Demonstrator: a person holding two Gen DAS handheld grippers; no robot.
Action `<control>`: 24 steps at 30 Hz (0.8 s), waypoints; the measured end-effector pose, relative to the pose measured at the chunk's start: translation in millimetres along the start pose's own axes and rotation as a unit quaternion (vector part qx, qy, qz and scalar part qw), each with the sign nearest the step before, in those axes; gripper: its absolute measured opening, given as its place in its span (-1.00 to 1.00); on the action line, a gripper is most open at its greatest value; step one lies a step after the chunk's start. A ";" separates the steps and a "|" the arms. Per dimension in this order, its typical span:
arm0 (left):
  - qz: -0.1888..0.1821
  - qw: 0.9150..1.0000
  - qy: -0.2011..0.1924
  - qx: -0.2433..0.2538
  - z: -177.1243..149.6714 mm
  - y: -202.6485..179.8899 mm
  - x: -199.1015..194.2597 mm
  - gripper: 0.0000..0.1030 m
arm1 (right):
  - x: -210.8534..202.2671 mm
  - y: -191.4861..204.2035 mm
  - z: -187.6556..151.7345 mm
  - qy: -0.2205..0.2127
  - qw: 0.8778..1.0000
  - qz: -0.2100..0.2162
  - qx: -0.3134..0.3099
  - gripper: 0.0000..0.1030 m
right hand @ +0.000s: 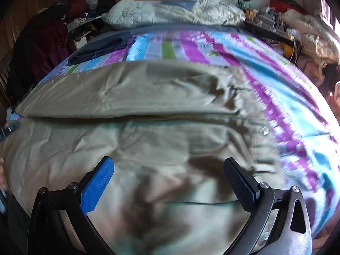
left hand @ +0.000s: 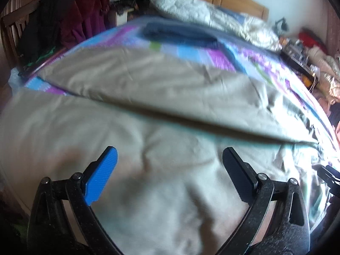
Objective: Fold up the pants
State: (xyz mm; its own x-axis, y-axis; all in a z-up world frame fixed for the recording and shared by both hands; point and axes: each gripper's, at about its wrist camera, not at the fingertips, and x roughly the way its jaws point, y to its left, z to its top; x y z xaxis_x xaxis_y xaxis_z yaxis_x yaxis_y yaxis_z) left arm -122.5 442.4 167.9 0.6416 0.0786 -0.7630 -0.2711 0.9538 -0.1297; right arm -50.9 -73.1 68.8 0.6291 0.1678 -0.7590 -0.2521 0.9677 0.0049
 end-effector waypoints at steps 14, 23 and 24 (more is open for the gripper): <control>0.127 0.987 -0.021 -0.100 249.7 245.4 157.6 0.65 | -35.4 -123.7 67.0 -0.059 0.964 -0.202 0.164 1.00; 0.168 0.982 0.020 -0.084 253.4 274.0 245.3 0.36 | 13.1 -118.7 60.3 0.007 0.962 -0.219 0.165 0.93; 0.173 0.981 0.032 -0.086 251.3 276.5 253.8 0.34 | 15.3 -117.4 62.7 0.007 0.963 -0.218 0.159 0.92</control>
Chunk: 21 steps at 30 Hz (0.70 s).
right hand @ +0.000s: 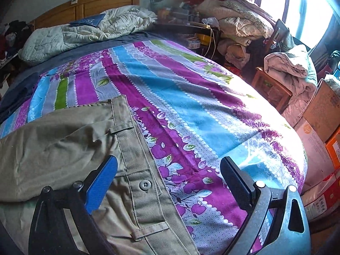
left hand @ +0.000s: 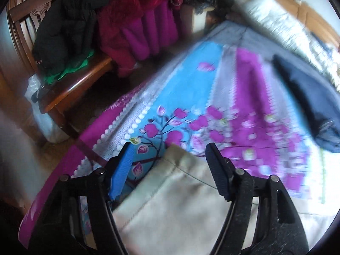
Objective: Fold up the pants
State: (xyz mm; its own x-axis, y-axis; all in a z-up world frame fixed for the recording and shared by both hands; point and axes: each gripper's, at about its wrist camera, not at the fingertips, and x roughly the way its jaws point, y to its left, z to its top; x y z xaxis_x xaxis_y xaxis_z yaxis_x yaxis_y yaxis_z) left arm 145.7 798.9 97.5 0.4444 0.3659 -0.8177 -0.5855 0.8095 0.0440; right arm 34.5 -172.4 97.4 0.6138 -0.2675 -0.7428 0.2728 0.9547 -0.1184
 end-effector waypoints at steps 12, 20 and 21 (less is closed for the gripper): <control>-0.067 0.998 -0.015 0.004 -14.6 4.3 -7.2 -0.71 | 68.6 24.5 53.3 0.002 0.998 0.056 -0.003 0.92; -0.058 0.998 -0.001 0.010 -10.6 -1.4 6.4 -0.68 | 125.6 39.3 103.5 0.019 0.995 0.095 0.009 0.92; -0.057 0.998 0.000 0.011 -10.8 -1.0 5.7 -0.68 | 130.7 45.1 107.9 0.021 0.995 0.101 0.000 0.92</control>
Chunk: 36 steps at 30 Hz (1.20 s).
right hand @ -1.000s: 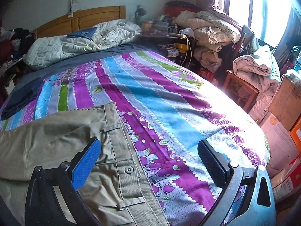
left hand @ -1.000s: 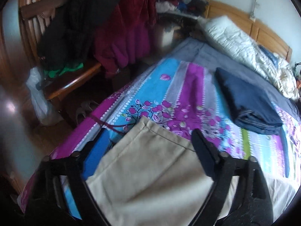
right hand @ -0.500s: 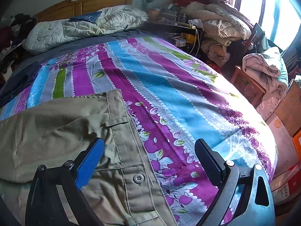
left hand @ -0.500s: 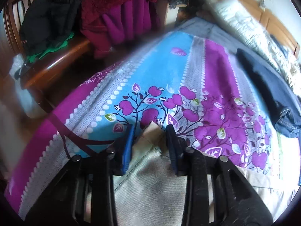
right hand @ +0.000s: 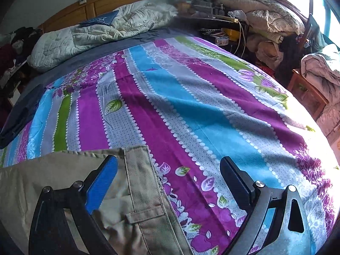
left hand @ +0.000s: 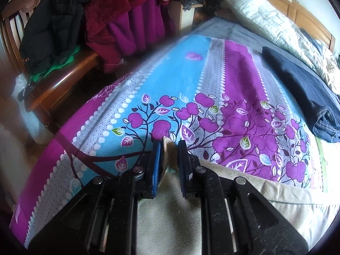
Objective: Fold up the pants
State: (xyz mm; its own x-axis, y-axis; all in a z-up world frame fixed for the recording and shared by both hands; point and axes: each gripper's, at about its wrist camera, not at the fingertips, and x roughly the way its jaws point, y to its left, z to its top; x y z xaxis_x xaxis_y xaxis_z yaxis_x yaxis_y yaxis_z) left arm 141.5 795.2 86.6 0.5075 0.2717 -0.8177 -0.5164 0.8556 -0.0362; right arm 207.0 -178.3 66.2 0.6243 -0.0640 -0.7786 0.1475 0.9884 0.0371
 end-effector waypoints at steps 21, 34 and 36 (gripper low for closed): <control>-0.015 0.997 -0.051 -0.063 5.9 11.0 -56.3 -0.82 | -52.5 35.6 11.7 0.006 0.994 0.102 -0.031 -0.76; -0.121 0.972 -0.138 -0.146 -172.4 170.3 -270.4 -0.84 | -212.0 -72.3 -171.1 0.052 0.989 0.135 0.022 -0.76; -0.105 0.972 -0.123 -0.171 -212.6 190.2 -279.1 -0.82 | -203.7 -94.5 -198.7 0.075 0.987 0.125 0.069 -0.72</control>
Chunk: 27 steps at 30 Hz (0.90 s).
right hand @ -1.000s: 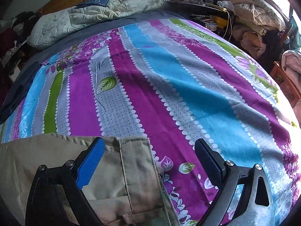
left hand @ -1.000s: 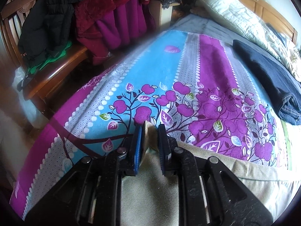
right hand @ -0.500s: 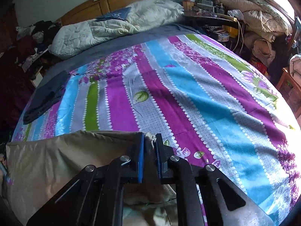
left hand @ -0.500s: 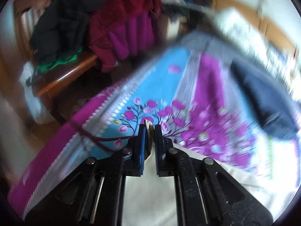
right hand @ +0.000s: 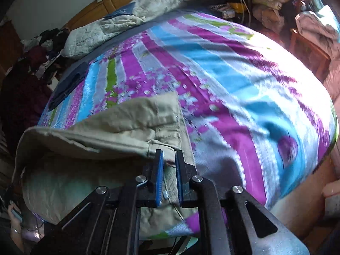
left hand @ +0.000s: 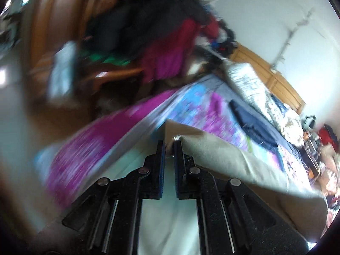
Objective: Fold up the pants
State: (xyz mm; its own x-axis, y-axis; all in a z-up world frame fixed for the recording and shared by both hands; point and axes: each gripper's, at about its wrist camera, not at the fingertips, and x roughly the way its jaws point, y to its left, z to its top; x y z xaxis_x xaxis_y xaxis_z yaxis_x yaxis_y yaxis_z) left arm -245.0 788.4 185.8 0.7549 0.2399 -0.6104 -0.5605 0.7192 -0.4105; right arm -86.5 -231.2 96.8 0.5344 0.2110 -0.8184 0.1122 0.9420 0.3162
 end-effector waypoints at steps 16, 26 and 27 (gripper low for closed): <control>-0.053 0.960 0.125 -0.246 -52.3 47.3 21.1 0.18 | 34.0 -4.1 -76.3 0.080 0.954 0.206 0.201 0.29; -0.082 0.956 0.120 -0.255 -33.0 39.7 32.8 0.22 | 45.0 8.6 -74.2 0.044 0.958 0.217 0.185 0.32; -0.077 0.959 0.122 -0.246 -32.1 37.0 33.5 0.22 | 44.8 6.3 -74.1 0.042 0.957 0.219 0.188 0.32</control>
State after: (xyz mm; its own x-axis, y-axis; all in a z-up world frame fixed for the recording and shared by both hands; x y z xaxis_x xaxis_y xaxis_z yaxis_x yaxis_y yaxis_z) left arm -251.4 802.2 128.4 0.7726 -0.0475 -0.6331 -0.5872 0.3255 -0.7411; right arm -124.0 -196.5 26.6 0.5313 0.5988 -0.5993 0.1944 0.6023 0.7742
